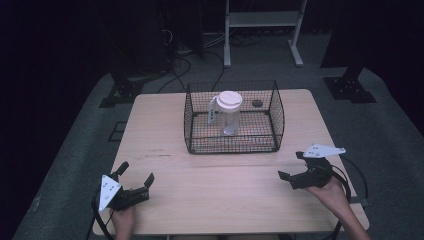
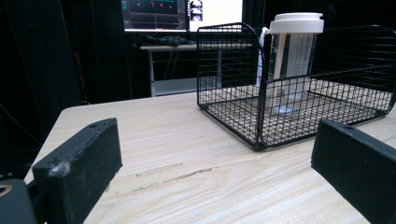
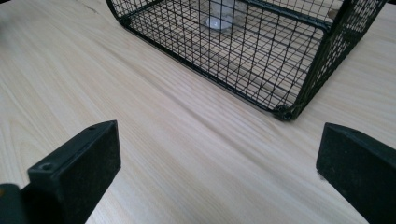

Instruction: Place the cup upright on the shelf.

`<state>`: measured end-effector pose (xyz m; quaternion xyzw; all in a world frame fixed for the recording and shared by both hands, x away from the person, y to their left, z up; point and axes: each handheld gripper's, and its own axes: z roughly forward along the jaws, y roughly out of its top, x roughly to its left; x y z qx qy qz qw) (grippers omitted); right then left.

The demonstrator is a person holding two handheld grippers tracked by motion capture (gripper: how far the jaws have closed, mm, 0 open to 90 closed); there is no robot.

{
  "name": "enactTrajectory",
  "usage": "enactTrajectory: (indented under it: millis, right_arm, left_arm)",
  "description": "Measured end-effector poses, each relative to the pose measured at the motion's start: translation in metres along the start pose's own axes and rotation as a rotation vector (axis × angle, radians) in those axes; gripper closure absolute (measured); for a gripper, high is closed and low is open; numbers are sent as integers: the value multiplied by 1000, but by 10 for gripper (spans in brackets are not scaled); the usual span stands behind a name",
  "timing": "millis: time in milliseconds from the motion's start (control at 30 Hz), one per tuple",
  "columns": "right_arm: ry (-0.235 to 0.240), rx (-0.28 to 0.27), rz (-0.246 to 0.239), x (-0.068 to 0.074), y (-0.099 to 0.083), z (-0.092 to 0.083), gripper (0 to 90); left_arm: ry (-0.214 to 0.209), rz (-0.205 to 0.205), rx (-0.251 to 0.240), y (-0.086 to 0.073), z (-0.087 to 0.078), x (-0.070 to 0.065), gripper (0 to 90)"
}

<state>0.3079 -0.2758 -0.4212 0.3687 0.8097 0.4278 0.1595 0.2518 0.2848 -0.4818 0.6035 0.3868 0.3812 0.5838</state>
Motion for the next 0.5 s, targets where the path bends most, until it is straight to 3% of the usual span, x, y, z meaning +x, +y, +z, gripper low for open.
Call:
enactTrajectory:
  millis: [367,500]
  right_arm:
    - [-8,3,34,-2,-20,-6,0]
    - [-8,-20,47,3,-27,-10,0]
  left_arm:
    - [0,2,2,0,0,0,9]
    - [5,0,3,0,1,0,9]
